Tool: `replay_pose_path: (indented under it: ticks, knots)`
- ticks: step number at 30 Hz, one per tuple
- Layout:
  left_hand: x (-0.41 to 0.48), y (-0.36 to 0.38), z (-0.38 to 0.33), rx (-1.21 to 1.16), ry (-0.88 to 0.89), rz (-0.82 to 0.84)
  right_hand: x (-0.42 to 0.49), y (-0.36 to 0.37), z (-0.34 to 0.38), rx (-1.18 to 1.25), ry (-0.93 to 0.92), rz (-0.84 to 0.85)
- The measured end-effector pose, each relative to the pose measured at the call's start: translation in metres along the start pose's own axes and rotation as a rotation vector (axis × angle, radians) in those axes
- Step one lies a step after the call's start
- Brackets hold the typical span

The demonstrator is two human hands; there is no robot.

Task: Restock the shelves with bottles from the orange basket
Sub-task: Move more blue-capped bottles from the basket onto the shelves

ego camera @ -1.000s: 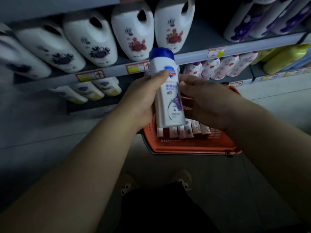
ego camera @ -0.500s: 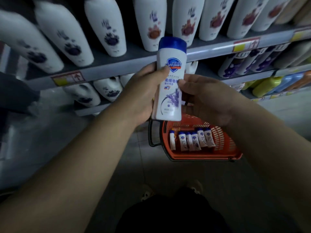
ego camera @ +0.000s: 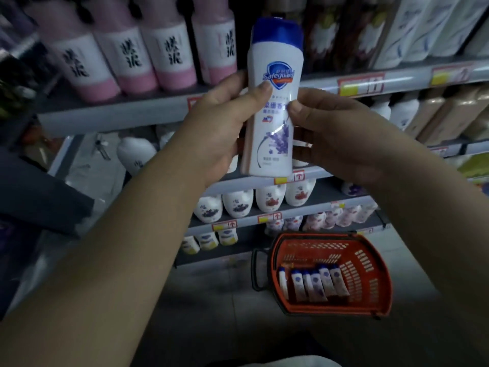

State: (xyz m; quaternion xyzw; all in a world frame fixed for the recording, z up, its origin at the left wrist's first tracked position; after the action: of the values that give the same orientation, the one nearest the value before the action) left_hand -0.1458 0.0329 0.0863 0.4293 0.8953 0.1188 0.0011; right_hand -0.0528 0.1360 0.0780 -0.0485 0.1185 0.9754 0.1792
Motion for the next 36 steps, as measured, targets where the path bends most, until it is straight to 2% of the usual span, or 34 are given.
replay_pose_path:
  ticks: [8,15,22,31,36]
  knots:
    - [0.005,-0.018,-0.078,0.098,0.162,0.051,0.010,0.043,0.070,-0.094,-0.147,0.060]
    - [0.029,-0.023,-0.128,0.061,0.297,0.042,0.031,0.058,0.125,-0.091,-0.254,0.135]
    - [0.074,-0.027,-0.171,0.047,0.407,0.011,0.072,0.057,0.179,-0.139,-0.365,0.139]
    - [0.143,-0.054,-0.246,0.131,0.625,-0.228,0.146,0.077,0.270,-0.254,-0.564,0.145]
    - [0.175,-0.074,-0.265,0.184,0.663,-0.301,0.187,0.088,0.293,-0.314,-0.644,0.062]
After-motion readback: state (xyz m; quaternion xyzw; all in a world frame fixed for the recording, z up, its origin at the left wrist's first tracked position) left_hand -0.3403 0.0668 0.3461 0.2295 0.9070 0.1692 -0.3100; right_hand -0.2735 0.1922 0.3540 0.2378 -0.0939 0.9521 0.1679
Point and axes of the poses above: each hand's wrist, its own x-axis towards the middle knuckle, its own y-axis out of the palm, z = x × y, the point moved 4 cm from there along x, towards the middle knuckle, and after that the axes turned 4 degrees about y, right-handed, at the moved point
